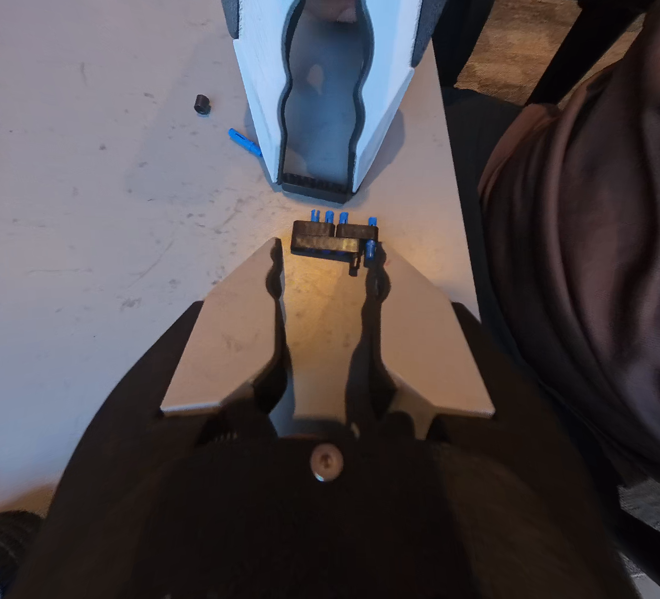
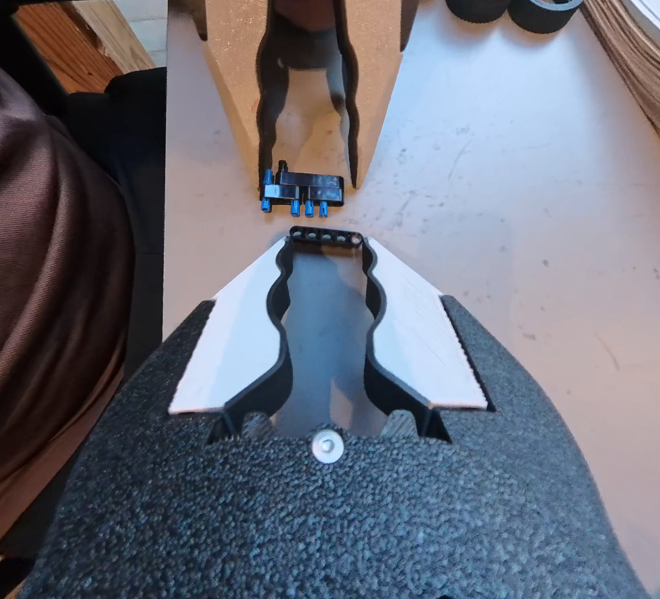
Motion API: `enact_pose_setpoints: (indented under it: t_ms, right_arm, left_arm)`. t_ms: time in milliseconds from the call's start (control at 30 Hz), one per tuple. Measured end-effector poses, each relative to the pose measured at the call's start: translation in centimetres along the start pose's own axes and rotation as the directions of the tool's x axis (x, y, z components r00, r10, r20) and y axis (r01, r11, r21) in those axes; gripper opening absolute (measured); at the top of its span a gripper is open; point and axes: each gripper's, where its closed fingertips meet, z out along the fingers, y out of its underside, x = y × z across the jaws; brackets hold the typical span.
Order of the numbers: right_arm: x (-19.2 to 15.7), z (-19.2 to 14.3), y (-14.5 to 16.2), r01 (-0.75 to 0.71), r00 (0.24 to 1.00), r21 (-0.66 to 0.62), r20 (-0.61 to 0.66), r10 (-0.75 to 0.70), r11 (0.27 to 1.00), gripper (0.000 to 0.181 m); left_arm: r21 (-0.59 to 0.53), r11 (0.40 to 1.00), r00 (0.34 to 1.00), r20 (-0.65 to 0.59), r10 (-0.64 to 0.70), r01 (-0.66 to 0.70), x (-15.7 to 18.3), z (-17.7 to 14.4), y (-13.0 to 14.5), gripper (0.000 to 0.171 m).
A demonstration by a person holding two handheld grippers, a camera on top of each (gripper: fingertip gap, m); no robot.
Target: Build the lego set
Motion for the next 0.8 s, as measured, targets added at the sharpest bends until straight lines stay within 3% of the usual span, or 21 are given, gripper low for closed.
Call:
enact_pose_setpoints:
  t_ms: [300,567,800]
  right_arm:
    - [-0.32,-0.04,0.10,0.043,0.999,-0.008,-0.018,-0.043,0.999,0.039]
    - [0.07,-0.10,-0.20,0.032,0.999,0.018,-0.008,-0.031,0.999,0.039]
    - [0.25,-0.32,-0.47,0.044,0.999,0.043,-0.024,-0.043,0.998,0.039]
  left_arm:
    - [-0.002,1.000,1.000,0.005,0.006,-0.006,0.01,0.02,0.03,0.049]
    - [0.019,0.997,0.993,-0.091,-0.078,0.080,0.33,-0.34,-0.24,0.055]
    - [0.013,0.999,0.998,-0.051,-0.039,0.040,0.57,-0.28,-0.02,0.063]
